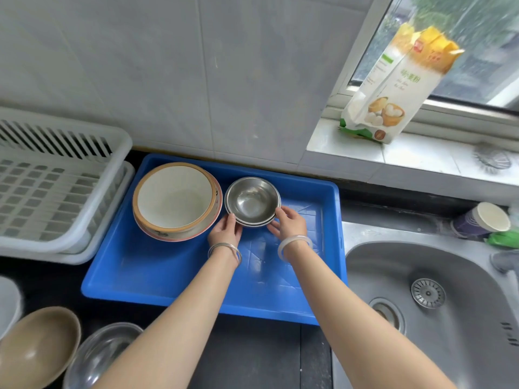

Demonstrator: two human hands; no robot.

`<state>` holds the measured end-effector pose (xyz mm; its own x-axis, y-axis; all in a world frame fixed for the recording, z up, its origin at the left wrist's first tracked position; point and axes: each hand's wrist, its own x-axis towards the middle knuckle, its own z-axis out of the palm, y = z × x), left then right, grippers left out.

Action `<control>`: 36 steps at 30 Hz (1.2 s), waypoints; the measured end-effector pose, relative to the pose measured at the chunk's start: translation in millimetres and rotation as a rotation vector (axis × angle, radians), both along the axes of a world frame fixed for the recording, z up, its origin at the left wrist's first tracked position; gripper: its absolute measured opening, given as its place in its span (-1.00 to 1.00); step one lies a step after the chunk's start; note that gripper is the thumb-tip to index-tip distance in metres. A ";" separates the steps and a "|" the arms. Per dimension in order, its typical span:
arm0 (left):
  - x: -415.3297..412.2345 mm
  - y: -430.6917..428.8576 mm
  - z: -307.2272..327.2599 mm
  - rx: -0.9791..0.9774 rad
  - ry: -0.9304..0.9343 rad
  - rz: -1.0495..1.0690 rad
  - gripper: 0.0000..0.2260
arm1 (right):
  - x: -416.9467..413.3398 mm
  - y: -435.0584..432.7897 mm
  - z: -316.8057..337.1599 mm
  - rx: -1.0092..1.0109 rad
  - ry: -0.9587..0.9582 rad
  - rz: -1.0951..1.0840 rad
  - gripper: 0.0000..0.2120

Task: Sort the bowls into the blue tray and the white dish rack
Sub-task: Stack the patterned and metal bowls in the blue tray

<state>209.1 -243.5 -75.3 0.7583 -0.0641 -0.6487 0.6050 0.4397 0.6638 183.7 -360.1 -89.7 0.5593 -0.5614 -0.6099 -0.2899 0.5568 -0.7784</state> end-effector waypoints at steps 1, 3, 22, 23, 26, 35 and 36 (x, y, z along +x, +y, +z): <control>0.2 -0.3 -0.4 0.002 -0.002 0.003 -0.69 | 0.2 -0.3 -0.8 -0.006 0.001 0.004 -0.76; 0.0 -0.5 -1.1 0.007 -0.008 0.004 -0.70 | -0.2 -1.3 -2.9 -0.011 -0.006 0.011 -0.76; -69.5 79.1 48.0 0.401 -0.217 -0.271 -0.65 | -89.5 52.9 75.1 -0.378 -0.037 0.448 -0.84; -80.7 91.3 51.7 0.459 -0.248 -0.298 -0.66 | -99.1 65.1 77.2 -0.379 -0.048 0.500 -0.83; -115.2 129.2 57.3 0.561 -0.277 -0.297 -0.68 | -124.4 102.6 70.0 -0.364 -0.022 0.683 -0.82; -222.2 246.3 41.0 1.077 -0.180 -0.079 -0.71 | -157.5 191.2 23.2 -0.404 0.199 1.057 -0.67; -230.9 255.9 38.5 1.113 -0.176 -0.024 -0.70 | -156.4 199.7 20.5 -0.404 0.211 1.077 -0.64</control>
<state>-21.9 12.4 -36.8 0.8510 0.4681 -0.2381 0.4650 -0.4609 0.7559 27.3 -160.4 -69.2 0.7734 -0.0328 -0.6330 -0.6058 -0.3321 -0.7230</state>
